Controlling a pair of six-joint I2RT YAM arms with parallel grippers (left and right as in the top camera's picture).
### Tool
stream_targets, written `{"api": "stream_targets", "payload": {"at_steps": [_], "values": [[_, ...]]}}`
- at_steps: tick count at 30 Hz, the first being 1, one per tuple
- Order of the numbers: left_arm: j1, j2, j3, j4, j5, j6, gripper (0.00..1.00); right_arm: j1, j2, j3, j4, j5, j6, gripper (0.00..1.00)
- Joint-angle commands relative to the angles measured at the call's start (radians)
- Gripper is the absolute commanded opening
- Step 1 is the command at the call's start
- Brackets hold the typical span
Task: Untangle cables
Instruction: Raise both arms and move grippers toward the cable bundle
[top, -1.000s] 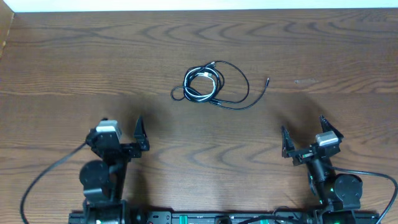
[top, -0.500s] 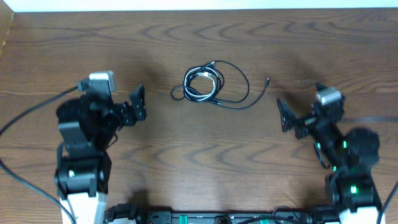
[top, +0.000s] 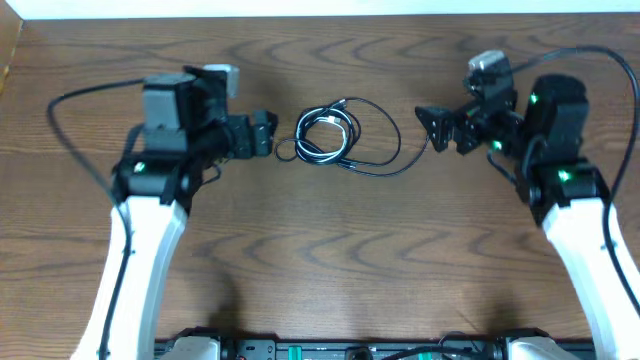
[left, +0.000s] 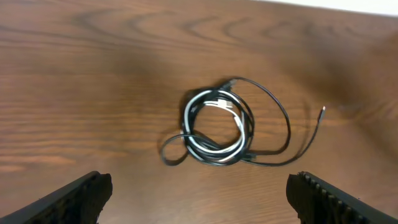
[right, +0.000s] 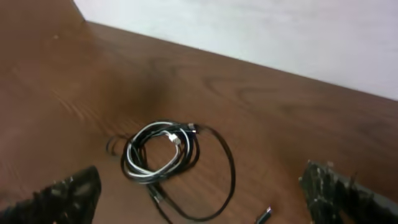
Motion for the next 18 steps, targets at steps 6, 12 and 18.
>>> {"api": "stream_targets", "payload": {"at_steps": [6,12,18], "values": [[-0.034,0.145,0.024,-0.009,0.1,-0.067,0.95,0.002,0.114,0.061,-0.037,-0.007,-0.117,0.99],[-0.065,0.278,0.024,0.048,0.172,-0.108,0.74,0.002,0.121,0.061,-0.035,-0.033,-0.117,0.99],[-0.129,0.425,0.024,0.105,-0.051,-0.345,0.64,0.002,0.134,0.06,-0.052,0.01,-0.117,0.86]]}}
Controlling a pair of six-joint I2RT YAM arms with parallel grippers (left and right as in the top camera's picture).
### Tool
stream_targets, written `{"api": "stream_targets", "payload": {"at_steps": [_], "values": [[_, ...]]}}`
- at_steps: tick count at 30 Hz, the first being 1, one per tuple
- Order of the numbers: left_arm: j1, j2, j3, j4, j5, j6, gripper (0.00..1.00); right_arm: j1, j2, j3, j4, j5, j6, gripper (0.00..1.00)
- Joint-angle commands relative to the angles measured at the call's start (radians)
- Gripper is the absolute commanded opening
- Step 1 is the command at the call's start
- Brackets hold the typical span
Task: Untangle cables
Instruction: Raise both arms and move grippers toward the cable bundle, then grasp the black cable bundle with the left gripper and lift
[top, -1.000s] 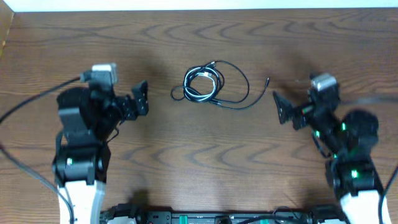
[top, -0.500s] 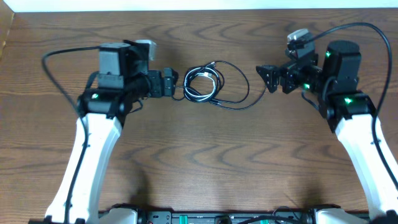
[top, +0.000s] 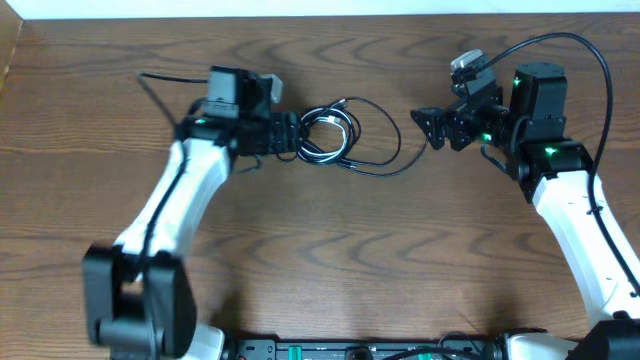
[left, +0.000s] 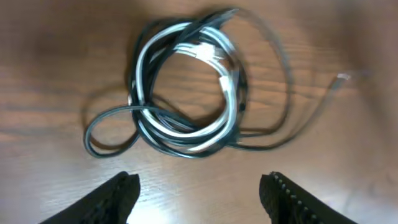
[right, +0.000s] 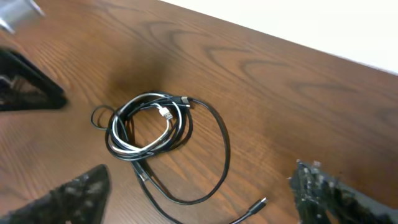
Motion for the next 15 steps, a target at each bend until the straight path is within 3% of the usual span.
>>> {"api": "stream_targets", "payload": {"at_steps": [1,5,15], "values": [[-0.043,0.073,0.018,0.011,-0.188,-0.215,0.63,0.002,0.013,0.021,-0.013,0.018,-0.011,0.85],[-0.08,0.128,0.018,0.029,-0.317,-0.361,0.57,0.002,0.014,0.021,-0.019,0.042,-0.003,0.84],[-0.151,0.231,0.018,0.108,-0.39,-0.546,0.44,0.006,0.021,0.021,-0.021,0.048,0.0,0.83]]}}
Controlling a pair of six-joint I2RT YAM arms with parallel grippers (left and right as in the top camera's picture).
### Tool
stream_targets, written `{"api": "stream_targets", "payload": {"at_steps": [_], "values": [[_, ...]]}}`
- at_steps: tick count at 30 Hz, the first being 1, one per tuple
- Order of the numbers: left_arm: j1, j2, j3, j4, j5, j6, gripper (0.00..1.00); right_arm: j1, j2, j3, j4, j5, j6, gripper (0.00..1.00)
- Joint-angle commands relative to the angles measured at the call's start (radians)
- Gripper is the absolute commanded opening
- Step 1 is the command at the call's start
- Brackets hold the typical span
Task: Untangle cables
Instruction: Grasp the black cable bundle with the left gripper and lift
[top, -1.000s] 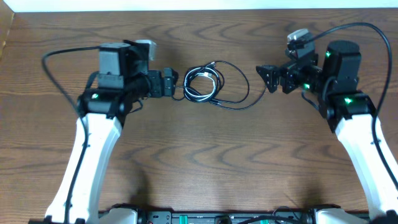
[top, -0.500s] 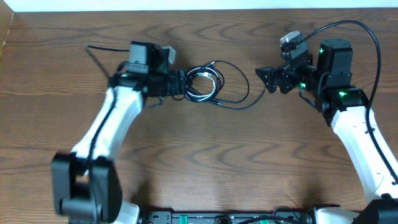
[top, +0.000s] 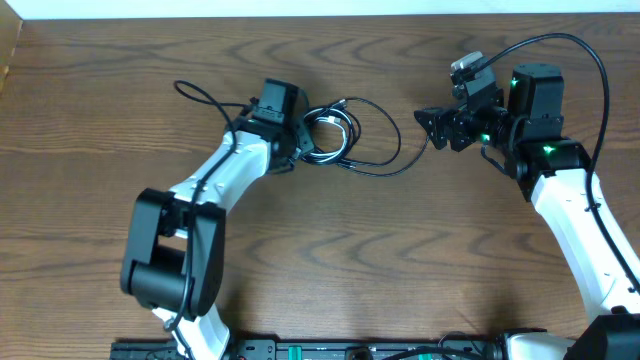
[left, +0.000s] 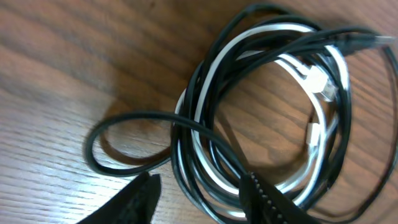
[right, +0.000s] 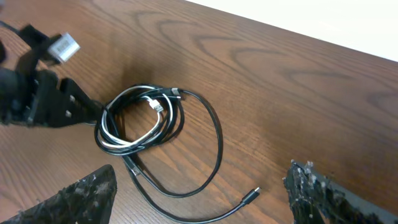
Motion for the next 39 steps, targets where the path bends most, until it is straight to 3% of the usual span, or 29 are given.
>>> {"api": "stream_targets", "payload": {"at_steps": [1,22,29,33,35,37,39], "values": [[-0.027,0.047,0.018,0.004,-0.079,-0.128,0.43,0.005,0.011,0.021,-0.007,0.005,0.0,0.83],[-0.127,0.077,-0.021,0.016,-0.149,-0.224,0.28,0.005,0.051,0.021,-0.033,0.005,0.038,0.83],[-0.145,0.137,-0.022,0.026,-0.157,-0.224,0.08,0.011,0.065,0.021,-0.038,0.004,0.042,0.83],[-0.145,0.189,-0.022,0.032,-0.148,-0.223,0.07,0.023,0.065,0.021,-0.038,0.004,0.042,0.83],[-0.143,0.179,-0.021,0.058,-0.107,-0.175,0.07,0.028,0.065,0.021,-0.037,0.004,0.042,0.83],[-0.143,0.125,-0.007,0.108,-0.004,0.002,0.07,0.033,0.065,0.021,-0.033,0.004,0.042,0.82],[-0.143,0.071,0.003,0.121,0.052,0.096,0.07,0.033,0.065,0.021,-0.027,0.004,0.047,0.82]]}}
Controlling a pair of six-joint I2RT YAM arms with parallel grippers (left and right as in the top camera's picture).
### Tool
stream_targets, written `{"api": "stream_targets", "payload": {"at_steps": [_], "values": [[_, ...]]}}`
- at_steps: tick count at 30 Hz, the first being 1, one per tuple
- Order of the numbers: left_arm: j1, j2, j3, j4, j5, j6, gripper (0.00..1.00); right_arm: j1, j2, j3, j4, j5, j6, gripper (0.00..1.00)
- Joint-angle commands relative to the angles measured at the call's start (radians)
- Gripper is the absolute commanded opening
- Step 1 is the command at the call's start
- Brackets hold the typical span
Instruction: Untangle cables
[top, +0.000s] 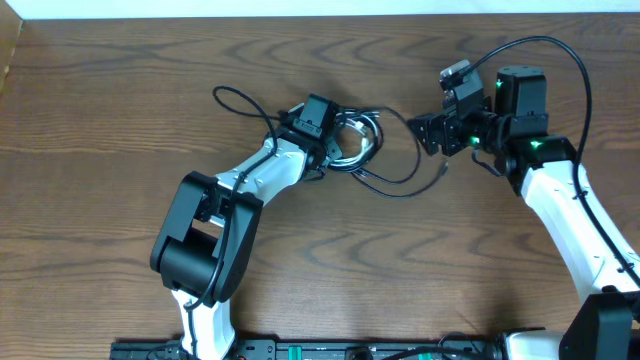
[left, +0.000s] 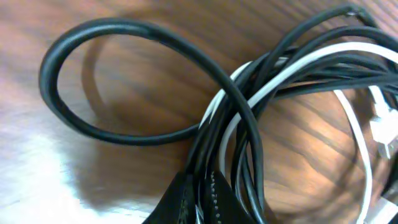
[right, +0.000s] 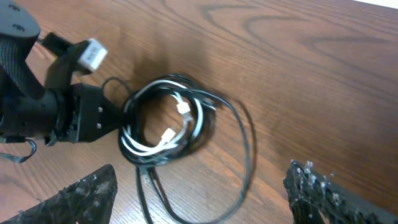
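A coiled bundle of black and white cables (top: 357, 140) lies on the wooden table at the back centre. A long black strand (top: 400, 178) loops out of it to the right. My left gripper (top: 326, 137) is at the bundle's left side. In the left wrist view that gripper (left: 202, 190) is shut on black strands of the bundle, beside a small black loop (left: 155, 38) and a white strand (left: 298, 70). My right gripper (top: 428, 132) hovers open just right of the bundle. The right wrist view shows the bundle (right: 165, 124) ahead of its wide-apart fingers (right: 74, 199).
The table (top: 320, 270) is bare brown wood, and its far edge meets a white wall (top: 300, 8). The left arm's own black lead (top: 240, 100) arcs over the table behind the arm. The loose plug end (top: 443, 168) lies below the right gripper.
My left gripper was open at the bundle's left edge and is now shut on its strands. The bundle sits further right. My right gripper is a little nearer to it.
Both grippers began open, well apart on either side of the coiled bundle. The left one then stood close to the bundle's left side, then had its open fingers at the strands. It now grips them, and the bundle lies nearer the open right gripper.
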Motion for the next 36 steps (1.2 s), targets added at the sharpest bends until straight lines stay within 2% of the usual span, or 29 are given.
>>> {"api": "stream_targets", "payload": {"at_steps": [1,6,13,17,21,26,31,36], "values": [[-0.005,-0.064,0.0,0.015,0.172,0.259,0.07,0.007,0.006,0.021,0.014,0.001,0.029,0.82],[-0.005,-0.26,0.0,0.017,0.257,0.418,0.07,0.007,0.006,0.021,0.045,0.001,0.105,0.8],[-0.005,-0.476,0.0,0.017,0.352,0.539,0.07,0.015,0.006,0.021,0.084,-0.018,0.218,0.76],[-0.004,-0.516,0.0,0.013,0.439,0.555,0.08,0.041,0.006,0.021,0.086,-0.048,0.22,0.74],[-0.004,-0.516,0.0,-0.018,0.445,0.554,0.07,0.071,0.006,0.021,0.078,-0.048,0.22,0.73],[0.006,-0.516,0.0,0.026,0.445,0.455,0.07,0.104,0.006,0.021,0.065,-0.048,0.221,0.73],[0.048,-0.517,0.0,0.108,0.46,0.249,0.07,0.136,0.006,0.021,0.063,-0.044,0.22,0.74],[0.081,-0.517,0.0,0.271,0.659,0.142,0.07,0.154,0.007,0.021,0.07,-0.033,0.22,0.74]]}}
